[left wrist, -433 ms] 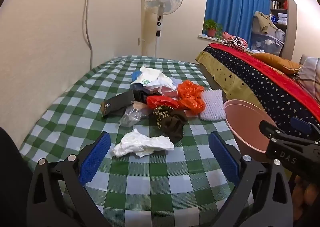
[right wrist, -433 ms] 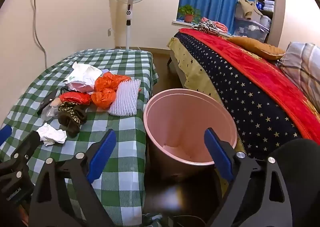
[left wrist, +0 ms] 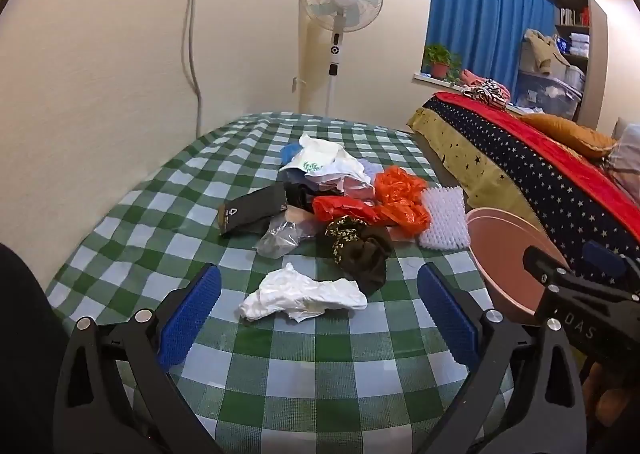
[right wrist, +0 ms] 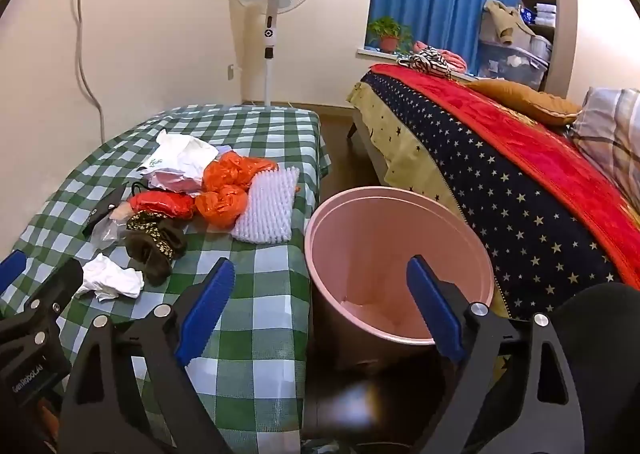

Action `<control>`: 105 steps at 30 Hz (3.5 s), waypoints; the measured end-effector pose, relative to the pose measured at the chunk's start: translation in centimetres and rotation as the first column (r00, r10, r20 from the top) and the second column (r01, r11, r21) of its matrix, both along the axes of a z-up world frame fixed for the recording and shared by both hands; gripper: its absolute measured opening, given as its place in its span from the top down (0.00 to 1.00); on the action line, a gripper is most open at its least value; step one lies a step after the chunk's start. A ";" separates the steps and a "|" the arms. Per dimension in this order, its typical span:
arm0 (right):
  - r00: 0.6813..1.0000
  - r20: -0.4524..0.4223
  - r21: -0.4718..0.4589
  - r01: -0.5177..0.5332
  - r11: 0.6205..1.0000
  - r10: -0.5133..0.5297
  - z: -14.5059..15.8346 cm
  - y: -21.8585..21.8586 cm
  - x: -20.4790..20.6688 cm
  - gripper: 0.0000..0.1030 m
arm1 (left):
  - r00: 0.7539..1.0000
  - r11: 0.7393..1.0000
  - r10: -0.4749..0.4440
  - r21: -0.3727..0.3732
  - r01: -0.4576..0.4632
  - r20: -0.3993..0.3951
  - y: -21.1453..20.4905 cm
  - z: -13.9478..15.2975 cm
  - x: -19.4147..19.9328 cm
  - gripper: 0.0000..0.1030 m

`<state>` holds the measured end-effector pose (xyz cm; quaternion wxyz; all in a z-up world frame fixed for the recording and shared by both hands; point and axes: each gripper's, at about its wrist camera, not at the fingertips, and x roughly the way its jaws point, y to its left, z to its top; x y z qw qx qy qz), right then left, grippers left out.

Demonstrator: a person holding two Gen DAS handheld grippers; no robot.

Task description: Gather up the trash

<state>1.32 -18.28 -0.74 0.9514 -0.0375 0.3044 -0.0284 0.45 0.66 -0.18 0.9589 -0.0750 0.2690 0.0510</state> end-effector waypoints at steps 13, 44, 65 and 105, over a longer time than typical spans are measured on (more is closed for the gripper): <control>1.000 0.016 -0.011 -0.014 1.000 0.014 0.5 0.3 -0.5 0.18 | 0.999 0.999 -0.034 -0.017 0.034 -0.011 -0.4 -0.1 -0.1 0.08; 1.000 0.025 -0.008 -0.011 1.000 0.012 1.0 0.4 -0.7 0.17 | 0.999 0.999 -0.038 -0.021 0.038 0.001 -0.5 0.3 -0.3 0.08; 1.000 0.026 0.000 -0.013 1.000 0.013 1.0 0.4 -0.7 0.17 | 0.999 0.999 -0.037 -0.023 0.037 0.000 -0.4 0.4 -0.3 0.08; 0.981 -0.195 0.219 0.029 0.975 0.015 -4.9 0.1 13.1 0.50 | 0.973 0.985 0.091 -0.125 -0.119 -0.210 5.2 -4.8 4.8 0.49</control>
